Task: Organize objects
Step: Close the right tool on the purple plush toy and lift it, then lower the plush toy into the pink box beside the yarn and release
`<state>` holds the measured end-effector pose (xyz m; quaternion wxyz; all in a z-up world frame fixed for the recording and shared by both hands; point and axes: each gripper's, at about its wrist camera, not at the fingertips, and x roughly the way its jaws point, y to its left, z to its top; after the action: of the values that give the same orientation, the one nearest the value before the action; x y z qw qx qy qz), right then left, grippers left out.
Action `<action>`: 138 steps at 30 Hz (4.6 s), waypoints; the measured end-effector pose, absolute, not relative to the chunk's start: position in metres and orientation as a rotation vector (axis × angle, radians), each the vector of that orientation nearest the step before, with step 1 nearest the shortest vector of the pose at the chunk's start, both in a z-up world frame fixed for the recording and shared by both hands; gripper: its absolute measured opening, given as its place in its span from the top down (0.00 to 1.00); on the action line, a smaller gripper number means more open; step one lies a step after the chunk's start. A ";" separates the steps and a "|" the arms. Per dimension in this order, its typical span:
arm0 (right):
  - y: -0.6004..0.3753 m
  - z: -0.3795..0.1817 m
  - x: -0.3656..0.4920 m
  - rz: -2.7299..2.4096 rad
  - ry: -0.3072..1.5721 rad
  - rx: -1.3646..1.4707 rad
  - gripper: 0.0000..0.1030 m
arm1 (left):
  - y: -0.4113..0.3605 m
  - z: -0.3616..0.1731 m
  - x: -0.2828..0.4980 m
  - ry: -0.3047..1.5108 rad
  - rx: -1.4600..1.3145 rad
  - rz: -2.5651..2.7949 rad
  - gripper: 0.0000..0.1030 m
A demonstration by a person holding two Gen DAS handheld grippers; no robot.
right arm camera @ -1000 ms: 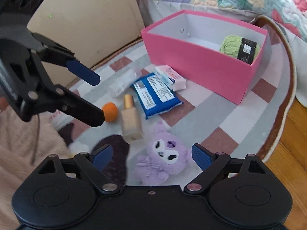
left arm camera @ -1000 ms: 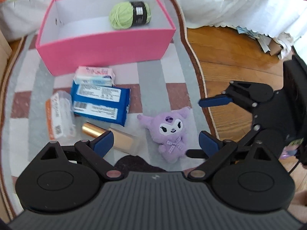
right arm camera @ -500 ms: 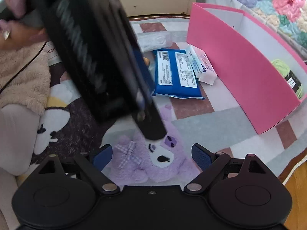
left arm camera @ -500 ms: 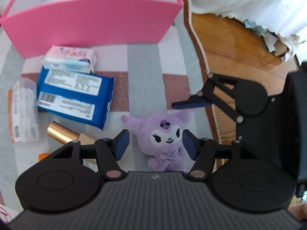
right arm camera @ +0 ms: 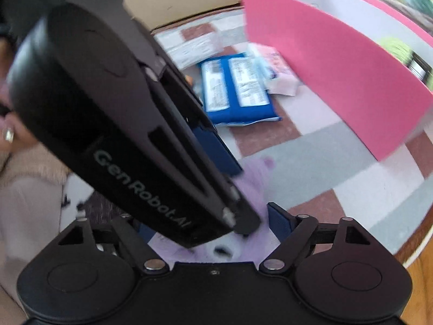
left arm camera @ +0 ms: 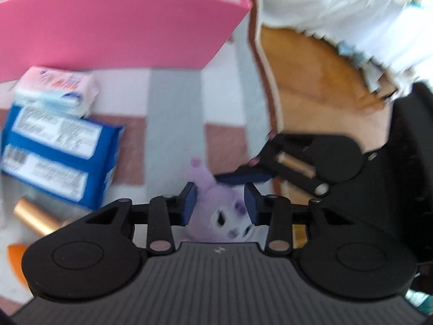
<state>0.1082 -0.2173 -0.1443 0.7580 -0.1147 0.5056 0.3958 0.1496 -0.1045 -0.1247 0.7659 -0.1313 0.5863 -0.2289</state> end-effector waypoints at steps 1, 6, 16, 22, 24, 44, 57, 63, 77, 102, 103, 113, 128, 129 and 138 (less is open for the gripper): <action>-0.221 -0.145 0.111 0.842 1.109 -0.215 0.21 | -0.106 -0.125 0.154 1.280 -0.299 -0.495 0.63; -0.240 -0.148 0.116 0.769 1.132 -0.085 0.29 | -0.105 -0.117 0.155 1.240 -0.275 -0.435 0.63; -0.260 -0.150 0.089 0.598 1.119 0.098 0.28 | -0.068 -0.128 0.124 1.293 -0.404 -0.342 0.55; -0.255 -0.145 0.076 0.645 1.090 0.043 0.23 | -0.061 -0.130 0.100 1.283 -0.418 -0.318 0.39; -0.253 -0.144 0.071 0.686 1.097 0.019 0.19 | -0.058 -0.133 0.094 1.302 -0.459 -0.314 0.35; -0.242 -0.152 0.062 0.606 1.057 -0.054 0.31 | -0.047 -0.166 0.083 1.330 -0.627 -0.279 0.56; -0.246 -0.154 0.050 0.486 1.053 0.119 0.43 | -0.045 -0.160 0.082 1.240 -0.631 -0.286 0.61; -0.244 -0.135 0.050 0.445 1.028 0.133 0.43 | -0.044 -0.136 0.080 1.159 -0.569 -0.325 0.61; -0.218 -0.069 0.056 0.455 0.961 -0.032 0.39 | -0.020 -0.073 0.071 1.005 -0.534 -0.388 0.61; -0.172 0.030 0.181 0.359 0.929 -0.115 0.49 | 0.038 0.019 0.197 0.983 -0.556 -0.361 0.69; -0.171 0.031 0.189 0.348 0.940 -0.102 0.50 | 0.040 0.018 0.206 0.989 -0.548 -0.363 0.69; -0.172 -0.029 0.265 0.222 1.045 0.048 0.54 | 0.027 -0.040 0.304 1.092 -0.509 -0.397 0.69; -0.193 -0.111 0.310 0.089 1.128 0.098 0.57 | -0.015 -0.116 0.348 1.189 -0.508 -0.426 0.69; -0.193 -0.114 0.309 0.072 1.132 0.088 0.57 | -0.016 -0.120 0.349 1.199 -0.511 -0.431 0.69; -0.181 -0.120 0.311 -0.040 1.138 -0.096 0.52 | -0.010 -0.116 0.347 1.183 -0.466 -0.416 0.69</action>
<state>0.3108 -0.1807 -0.1199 0.8412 -0.0454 0.5385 -0.0190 0.3471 -0.0100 -0.1160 0.7844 -0.2161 0.5485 -0.1929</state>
